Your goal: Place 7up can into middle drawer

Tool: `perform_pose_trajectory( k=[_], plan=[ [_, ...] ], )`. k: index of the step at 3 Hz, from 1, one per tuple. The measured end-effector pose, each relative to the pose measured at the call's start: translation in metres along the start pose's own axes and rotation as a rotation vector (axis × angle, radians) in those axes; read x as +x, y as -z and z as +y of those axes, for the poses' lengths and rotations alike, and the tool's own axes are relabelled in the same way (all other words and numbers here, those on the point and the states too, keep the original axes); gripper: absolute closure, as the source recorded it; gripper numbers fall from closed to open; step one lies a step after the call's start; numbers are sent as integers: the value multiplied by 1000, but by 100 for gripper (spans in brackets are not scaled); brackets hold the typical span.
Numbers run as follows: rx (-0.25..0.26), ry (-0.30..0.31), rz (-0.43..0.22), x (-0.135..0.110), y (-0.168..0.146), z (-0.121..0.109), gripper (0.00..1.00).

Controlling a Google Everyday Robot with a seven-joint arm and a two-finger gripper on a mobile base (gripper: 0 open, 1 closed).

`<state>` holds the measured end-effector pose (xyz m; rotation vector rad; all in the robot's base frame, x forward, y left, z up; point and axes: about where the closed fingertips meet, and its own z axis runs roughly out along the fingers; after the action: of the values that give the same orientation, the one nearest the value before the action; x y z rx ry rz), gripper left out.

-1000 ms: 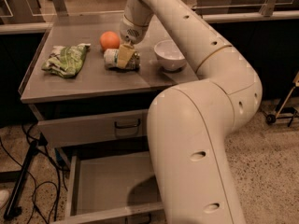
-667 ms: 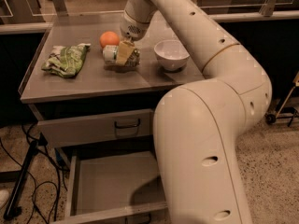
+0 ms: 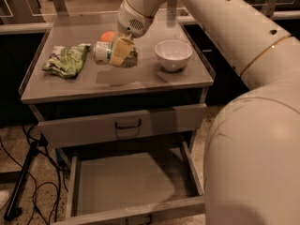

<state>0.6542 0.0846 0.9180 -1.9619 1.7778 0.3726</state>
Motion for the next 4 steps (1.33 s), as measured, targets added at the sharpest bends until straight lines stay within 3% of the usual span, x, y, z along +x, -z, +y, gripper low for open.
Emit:
perform_pose_trajectory(
  k=[1,3,4],
  plan=[
    [6,-4,8,2,-4,-2,100],
    [-59,-143,87,44,24,78,100],
    [-82,-213,80,58,31,123,100]
  ],
)
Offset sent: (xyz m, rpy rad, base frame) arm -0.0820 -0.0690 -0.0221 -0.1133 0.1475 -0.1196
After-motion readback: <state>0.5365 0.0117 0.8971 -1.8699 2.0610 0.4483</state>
